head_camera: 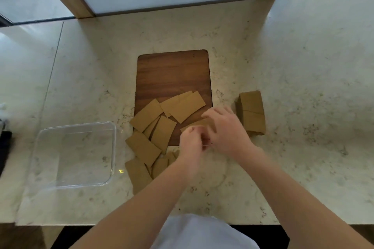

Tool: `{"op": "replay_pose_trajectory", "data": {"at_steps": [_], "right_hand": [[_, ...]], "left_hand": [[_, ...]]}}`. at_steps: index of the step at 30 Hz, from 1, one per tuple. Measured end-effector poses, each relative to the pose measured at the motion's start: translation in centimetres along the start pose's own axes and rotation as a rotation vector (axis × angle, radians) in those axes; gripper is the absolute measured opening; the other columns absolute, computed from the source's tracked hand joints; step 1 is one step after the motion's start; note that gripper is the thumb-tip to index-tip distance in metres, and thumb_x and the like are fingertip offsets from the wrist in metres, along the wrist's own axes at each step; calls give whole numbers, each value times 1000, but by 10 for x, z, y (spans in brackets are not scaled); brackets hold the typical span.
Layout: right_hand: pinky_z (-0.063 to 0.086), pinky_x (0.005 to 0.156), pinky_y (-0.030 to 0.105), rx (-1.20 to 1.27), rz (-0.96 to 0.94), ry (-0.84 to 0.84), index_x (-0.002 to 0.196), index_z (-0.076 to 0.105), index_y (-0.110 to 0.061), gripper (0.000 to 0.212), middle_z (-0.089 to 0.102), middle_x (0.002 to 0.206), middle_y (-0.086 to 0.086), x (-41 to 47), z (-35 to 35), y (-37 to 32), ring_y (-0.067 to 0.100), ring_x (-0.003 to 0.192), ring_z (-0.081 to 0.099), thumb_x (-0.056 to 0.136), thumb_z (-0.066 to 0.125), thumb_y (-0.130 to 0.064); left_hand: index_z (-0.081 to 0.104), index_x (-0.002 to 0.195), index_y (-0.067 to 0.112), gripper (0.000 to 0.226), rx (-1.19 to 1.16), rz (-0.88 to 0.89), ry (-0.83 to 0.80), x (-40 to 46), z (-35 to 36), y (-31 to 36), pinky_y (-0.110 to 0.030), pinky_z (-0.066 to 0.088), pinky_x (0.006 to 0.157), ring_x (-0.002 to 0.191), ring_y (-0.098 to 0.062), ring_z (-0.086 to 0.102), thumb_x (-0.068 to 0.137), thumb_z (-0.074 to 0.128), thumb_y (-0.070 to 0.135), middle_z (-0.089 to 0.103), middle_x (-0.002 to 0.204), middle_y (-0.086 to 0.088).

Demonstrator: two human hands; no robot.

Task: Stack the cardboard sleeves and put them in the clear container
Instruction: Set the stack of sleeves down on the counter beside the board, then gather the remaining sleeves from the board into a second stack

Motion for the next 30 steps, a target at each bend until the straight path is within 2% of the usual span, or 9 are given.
{"op": "replay_pose_trajectory", "data": {"at_steps": [2,4,9,13,17,20,25,27,30], "right_hand": [[37,110,46,-146,-8,-278,144,52,-20,54,52,147,1,10,27,-8,25,137,39,92,62,-10],[33,110,48,-261,43,-401,150,42,-23,63,45,150,4,20,44,-8,30,139,35,92,65,-14],[41,100,48,-394,200,-421,132,53,-19,54,53,127,9,29,52,-3,33,122,48,89,72,-45],[50,92,39,136,430,-569,131,60,-10,41,64,122,10,15,44,-12,30,113,61,107,48,-41],[57,87,42,541,550,-566,114,64,-5,30,72,103,9,-13,43,-48,20,92,68,107,52,-31],[57,56,27,734,462,-484,99,65,-18,5,71,71,-10,-42,56,-75,5,68,67,98,67,-23],[57,75,32,396,409,-312,97,67,-25,6,66,101,-7,-50,85,-67,15,91,66,96,67,-19],[48,75,26,196,338,-298,102,58,-29,13,59,109,-4,-44,91,-60,16,97,59,95,67,-22],[45,98,39,-121,24,-420,132,54,-29,46,47,134,2,-38,107,-72,26,124,41,91,72,-37]], "left_hand": [[69,92,11,12,-70,-96,40,0,-40,-21,-30,38,45,48,-15,48,98,58,12,56,58,-1],[65,89,11,11,-124,-129,24,-1,-71,-38,-27,29,41,43,-13,37,98,59,14,46,51,1],[63,107,6,13,-171,-136,-56,-6,-112,-62,-25,27,37,43,-12,37,101,57,16,44,55,1],[63,101,9,25,-139,-54,-112,-14,-114,-60,-27,45,48,54,-13,55,93,74,30,58,67,0],[70,120,12,50,-264,-23,-386,-25,-108,-53,-46,60,85,95,-27,72,82,83,42,75,108,-13],[79,113,13,33,-437,-121,-455,-33,-109,-56,-46,63,74,91,-31,77,85,78,30,78,111,-16],[63,137,16,34,-642,-196,-461,-34,-146,-77,-49,63,72,92,-34,76,109,45,26,74,119,-22],[60,137,18,34,-700,-208,-443,-35,-171,-86,-41,61,65,74,-27,70,108,47,29,72,99,-16],[62,129,19,37,-734,-206,-447,-38,-202,-99,-30,50,51,58,-18,54,101,55,43,59,84,-10]]}}
Point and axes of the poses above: each hand's wrist, its own x-axis towards the middle knuckle, its own z-axis out of the palm, y = z × x, the point moved 1 cm from there along x, towards the middle knuckle
